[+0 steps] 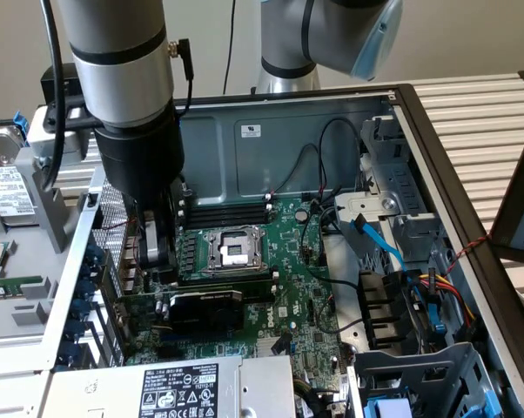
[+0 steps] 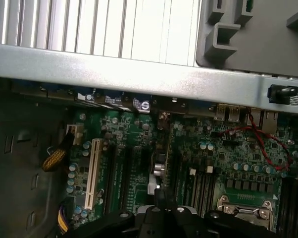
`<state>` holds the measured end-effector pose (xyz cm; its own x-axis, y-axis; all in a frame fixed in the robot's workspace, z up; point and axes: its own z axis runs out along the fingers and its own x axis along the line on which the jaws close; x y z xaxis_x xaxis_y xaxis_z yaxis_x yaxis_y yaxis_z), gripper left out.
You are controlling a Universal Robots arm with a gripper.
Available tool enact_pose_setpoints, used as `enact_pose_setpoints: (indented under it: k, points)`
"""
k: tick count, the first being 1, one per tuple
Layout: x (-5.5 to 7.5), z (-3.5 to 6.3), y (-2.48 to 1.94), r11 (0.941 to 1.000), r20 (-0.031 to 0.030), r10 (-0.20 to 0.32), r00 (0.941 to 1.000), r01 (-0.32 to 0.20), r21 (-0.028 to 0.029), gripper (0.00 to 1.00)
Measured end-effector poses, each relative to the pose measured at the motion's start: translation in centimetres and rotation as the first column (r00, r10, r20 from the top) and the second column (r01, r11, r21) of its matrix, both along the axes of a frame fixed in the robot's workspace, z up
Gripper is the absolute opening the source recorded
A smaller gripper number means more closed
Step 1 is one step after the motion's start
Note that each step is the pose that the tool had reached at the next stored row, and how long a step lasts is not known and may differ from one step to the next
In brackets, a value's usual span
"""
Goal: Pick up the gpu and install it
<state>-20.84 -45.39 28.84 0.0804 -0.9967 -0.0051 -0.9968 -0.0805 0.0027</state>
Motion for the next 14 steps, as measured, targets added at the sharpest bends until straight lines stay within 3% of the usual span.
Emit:
enact_pose_setpoints:
  k: [14]
  points:
    - [0.18, 0.20, 0.00, 1.0000, -0.0001, 0.000, 1.0000, 0.000, 0.0002, 0.11]
